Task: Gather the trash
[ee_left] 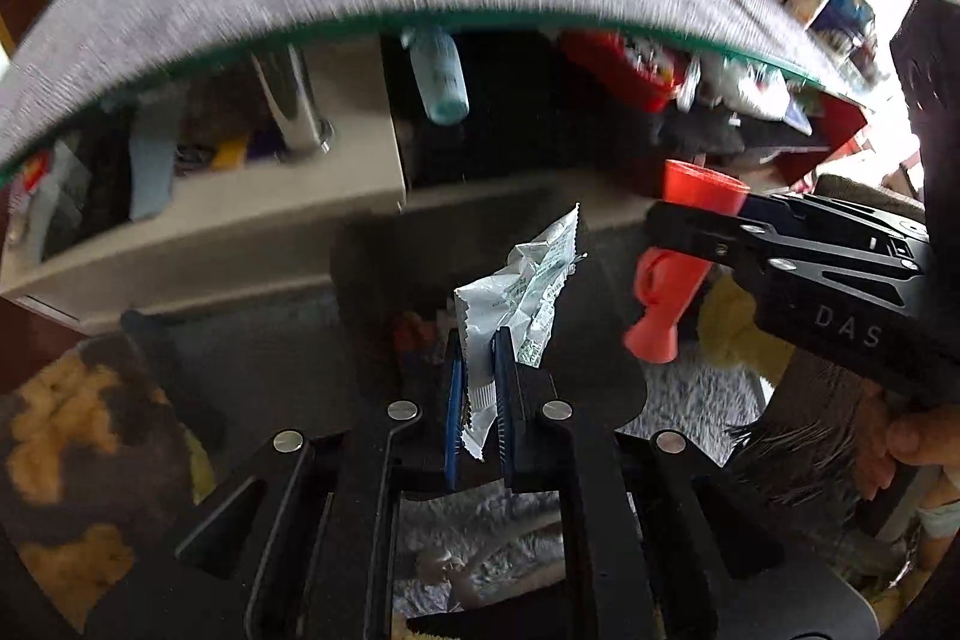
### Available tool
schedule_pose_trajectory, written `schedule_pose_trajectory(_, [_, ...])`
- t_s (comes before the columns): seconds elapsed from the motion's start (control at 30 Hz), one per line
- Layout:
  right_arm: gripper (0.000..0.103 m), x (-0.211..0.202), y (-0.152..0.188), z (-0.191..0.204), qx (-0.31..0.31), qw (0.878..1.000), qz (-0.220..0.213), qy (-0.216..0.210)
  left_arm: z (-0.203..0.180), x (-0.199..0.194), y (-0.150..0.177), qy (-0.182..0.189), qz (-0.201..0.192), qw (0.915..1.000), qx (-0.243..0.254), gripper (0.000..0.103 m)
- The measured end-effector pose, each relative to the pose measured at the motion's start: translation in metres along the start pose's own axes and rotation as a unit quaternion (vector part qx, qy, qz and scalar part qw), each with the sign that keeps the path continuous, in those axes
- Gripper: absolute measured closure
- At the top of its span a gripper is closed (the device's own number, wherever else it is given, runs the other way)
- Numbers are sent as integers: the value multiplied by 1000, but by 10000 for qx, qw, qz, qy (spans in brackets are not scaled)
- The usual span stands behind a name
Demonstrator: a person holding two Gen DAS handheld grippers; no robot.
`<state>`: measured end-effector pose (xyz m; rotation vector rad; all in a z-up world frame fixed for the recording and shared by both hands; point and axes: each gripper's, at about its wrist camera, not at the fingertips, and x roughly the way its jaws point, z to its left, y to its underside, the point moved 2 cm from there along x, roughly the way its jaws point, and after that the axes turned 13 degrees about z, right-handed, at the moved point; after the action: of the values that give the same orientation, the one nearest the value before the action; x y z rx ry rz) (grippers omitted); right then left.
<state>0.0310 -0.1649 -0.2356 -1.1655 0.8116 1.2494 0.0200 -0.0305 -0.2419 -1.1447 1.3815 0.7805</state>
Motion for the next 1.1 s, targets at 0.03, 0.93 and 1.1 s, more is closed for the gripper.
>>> schedule_pose_trajectory(0.03, [68, 6, -1, -1, 16, 10000, 59, -26, -1, 5, -1, 13, 60, 10000, -6, 94])
schedule_pose_trajectory(0.93, [3, -24, -25, -37, 577, 9966, -494, 318, 24, -15, -16, -262, -261, 9988, -322, 12])
schedule_pose_trajectory(1.1, [3, -92, -26, -42, 638, 9866, -1439, 436, 23, -69, -19, -295, -986, 9938, -410, 8])
